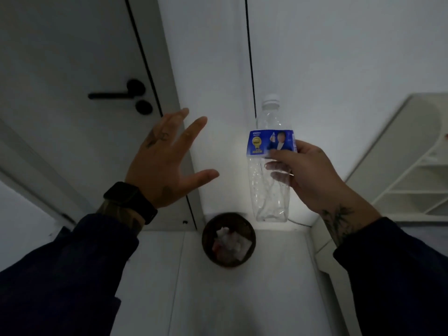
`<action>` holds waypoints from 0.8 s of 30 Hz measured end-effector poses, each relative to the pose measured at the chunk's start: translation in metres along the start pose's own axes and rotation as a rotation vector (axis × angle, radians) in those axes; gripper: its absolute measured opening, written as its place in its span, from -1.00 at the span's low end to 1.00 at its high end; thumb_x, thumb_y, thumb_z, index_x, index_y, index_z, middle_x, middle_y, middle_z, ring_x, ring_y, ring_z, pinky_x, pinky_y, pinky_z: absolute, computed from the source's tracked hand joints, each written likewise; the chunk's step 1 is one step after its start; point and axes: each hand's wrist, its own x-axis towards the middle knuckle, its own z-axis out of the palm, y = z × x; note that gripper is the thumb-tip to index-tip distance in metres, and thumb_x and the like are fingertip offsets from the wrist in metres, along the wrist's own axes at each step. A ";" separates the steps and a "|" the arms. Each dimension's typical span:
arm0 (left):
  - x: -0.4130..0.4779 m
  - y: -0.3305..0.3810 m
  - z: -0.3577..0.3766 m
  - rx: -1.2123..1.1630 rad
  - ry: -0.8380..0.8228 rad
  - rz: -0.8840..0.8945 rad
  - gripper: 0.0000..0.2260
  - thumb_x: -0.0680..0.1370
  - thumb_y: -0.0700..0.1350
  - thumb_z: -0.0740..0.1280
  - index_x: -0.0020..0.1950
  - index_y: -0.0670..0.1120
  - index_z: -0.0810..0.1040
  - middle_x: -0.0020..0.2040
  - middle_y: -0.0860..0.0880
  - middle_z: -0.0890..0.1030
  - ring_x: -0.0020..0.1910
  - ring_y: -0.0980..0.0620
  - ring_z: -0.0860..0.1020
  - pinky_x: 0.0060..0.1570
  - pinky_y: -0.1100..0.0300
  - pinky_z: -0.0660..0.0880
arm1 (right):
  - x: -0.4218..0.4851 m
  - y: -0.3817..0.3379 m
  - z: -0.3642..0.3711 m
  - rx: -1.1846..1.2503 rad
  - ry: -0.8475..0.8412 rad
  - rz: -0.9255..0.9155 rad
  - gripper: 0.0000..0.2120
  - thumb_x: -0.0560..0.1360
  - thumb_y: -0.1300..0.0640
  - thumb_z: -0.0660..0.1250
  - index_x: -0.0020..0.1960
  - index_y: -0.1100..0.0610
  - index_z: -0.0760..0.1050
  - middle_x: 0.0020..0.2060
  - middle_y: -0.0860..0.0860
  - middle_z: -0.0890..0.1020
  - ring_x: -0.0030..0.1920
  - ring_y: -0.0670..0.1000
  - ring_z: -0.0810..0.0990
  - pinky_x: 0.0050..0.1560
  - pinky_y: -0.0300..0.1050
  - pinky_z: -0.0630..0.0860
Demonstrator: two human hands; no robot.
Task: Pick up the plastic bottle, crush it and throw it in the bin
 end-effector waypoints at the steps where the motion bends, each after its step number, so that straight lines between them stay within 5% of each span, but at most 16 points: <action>1: -0.009 -0.009 0.033 0.002 -0.008 0.002 -0.16 0.40 0.46 0.14 0.57 0.10 0.06 0.59 -0.13 0.12 0.56 -0.15 0.04 0.45 0.00 -0.01 | 0.011 0.038 -0.001 -0.010 0.007 0.019 -0.82 0.49 0.26 0.41 0.09 0.17 0.64 -0.13 0.09 0.73 -0.22 0.01 0.67 -0.20 -0.12 0.58; 9: -0.105 -0.069 0.303 -0.001 -0.065 0.006 -0.15 0.38 0.48 0.12 0.57 0.11 0.05 0.59 -0.13 0.11 0.56 -0.17 0.03 0.47 -0.04 0.02 | 0.095 0.362 -0.009 -0.055 0.049 0.172 -0.83 0.46 0.34 0.39 0.03 0.24 0.64 -0.17 0.21 0.66 -0.20 0.13 0.59 -0.26 -0.09 0.49; 13: -0.153 -0.090 0.411 0.016 -0.107 0.001 -0.15 0.39 0.51 0.08 0.57 0.12 0.04 0.59 -0.12 0.10 0.57 -0.15 0.01 0.49 -0.06 0.04 | 0.130 0.495 -0.009 -0.082 0.083 0.216 -0.87 0.40 0.30 0.41 -0.07 0.19 0.67 -0.11 0.31 0.70 -0.15 0.19 0.63 -0.11 0.06 0.54; 18: -0.200 -0.101 0.487 0.016 -0.139 -0.004 -0.16 0.39 0.52 0.07 0.57 0.15 0.02 0.61 -0.09 0.07 0.59 -0.11 -0.01 0.51 -0.10 0.07 | 0.158 0.594 -0.003 -0.100 0.083 0.249 -0.87 0.41 0.26 0.44 -0.05 0.17 0.67 -0.12 0.21 0.74 -0.14 0.20 0.71 -0.14 0.03 0.63; 22: -0.222 -0.107 0.504 -0.006 -0.158 -0.039 -0.16 0.39 0.51 0.09 0.57 0.18 -0.01 0.62 -0.06 0.05 0.59 -0.09 -0.02 0.51 -0.10 0.07 | 0.160 0.632 -0.004 -0.212 0.011 0.324 -0.67 0.26 -0.01 0.49 -0.07 0.17 0.63 -0.11 0.18 0.73 -0.11 0.17 0.70 0.01 0.18 0.63; 24: -0.228 -0.110 0.505 0.002 -0.178 -0.047 -0.16 0.39 0.51 0.09 0.57 0.19 -0.03 0.62 -0.05 0.05 0.59 -0.08 -0.04 0.50 -0.09 0.06 | 0.154 0.637 -0.007 -0.225 0.044 0.320 -0.82 0.36 0.08 0.50 -0.15 0.16 0.59 -0.17 0.10 0.70 -0.12 0.12 0.68 0.00 0.12 0.61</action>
